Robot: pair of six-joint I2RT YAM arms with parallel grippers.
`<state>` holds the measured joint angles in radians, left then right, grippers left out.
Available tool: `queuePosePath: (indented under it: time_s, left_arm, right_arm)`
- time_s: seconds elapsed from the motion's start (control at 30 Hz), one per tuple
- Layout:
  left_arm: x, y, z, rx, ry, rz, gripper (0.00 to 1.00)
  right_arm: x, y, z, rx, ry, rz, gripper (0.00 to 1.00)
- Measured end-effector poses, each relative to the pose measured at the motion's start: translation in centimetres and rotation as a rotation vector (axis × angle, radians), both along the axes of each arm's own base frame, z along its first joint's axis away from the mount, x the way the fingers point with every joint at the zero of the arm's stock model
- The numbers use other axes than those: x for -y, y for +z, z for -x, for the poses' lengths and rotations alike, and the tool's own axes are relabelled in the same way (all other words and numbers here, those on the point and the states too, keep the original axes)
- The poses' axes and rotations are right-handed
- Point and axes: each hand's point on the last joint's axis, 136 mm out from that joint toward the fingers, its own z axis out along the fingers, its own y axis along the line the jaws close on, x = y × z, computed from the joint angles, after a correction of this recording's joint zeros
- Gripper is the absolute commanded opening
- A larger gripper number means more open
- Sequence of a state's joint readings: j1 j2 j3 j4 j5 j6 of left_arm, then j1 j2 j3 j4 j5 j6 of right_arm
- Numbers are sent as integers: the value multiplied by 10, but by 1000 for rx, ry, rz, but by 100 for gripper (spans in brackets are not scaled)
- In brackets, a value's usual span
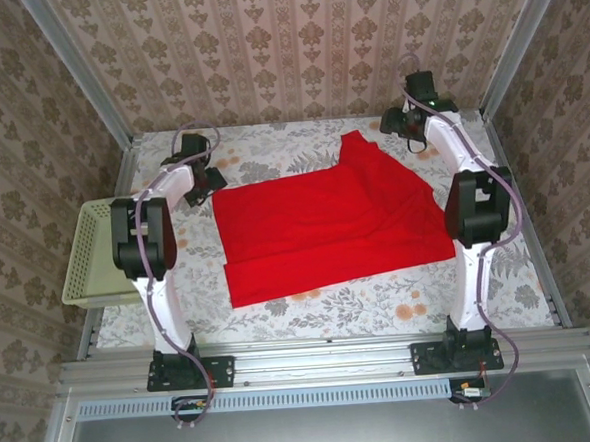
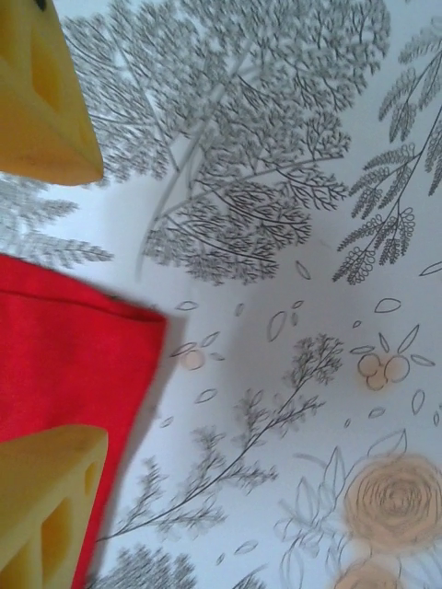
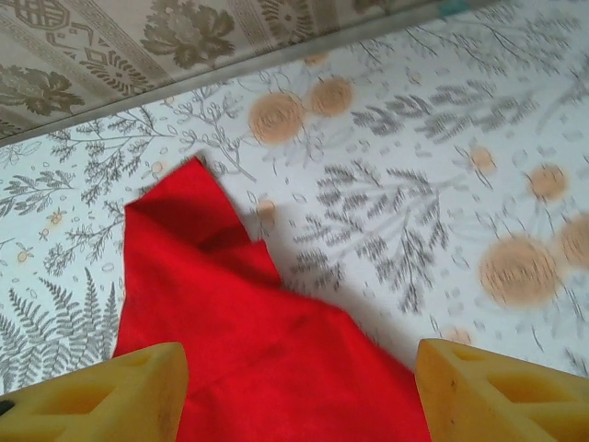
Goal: Fold the inside-out t-shirt
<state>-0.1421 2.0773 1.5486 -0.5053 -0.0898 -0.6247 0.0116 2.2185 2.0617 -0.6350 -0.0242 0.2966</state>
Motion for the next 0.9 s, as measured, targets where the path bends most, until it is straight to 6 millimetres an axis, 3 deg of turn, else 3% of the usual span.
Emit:
queuePosePath:
  time_s: [0.17,0.3,0.5,0.63,0.9]
  left_arm:
    - [1,-25,-5,-49,-10,7,62]
    - [4,-22,-10,-44,-21,19,54]
    - [4,-25,-9,-57,-25,22,42]
    - [1,-26,-8,-61,-21,24,35]
    - [4,-26,-9,-61,-26,49,20]
  right_arm:
    - [-9,-18,-34,-2,65,20,68]
    - [-25,-47,-49,-37,121,29,68]
    - [-55,-87,-50,-103,187,39,66]
    - [-66,-99,-42,-150,203,30,61]
    - [-63,-99,-36,-181,178,9,25]
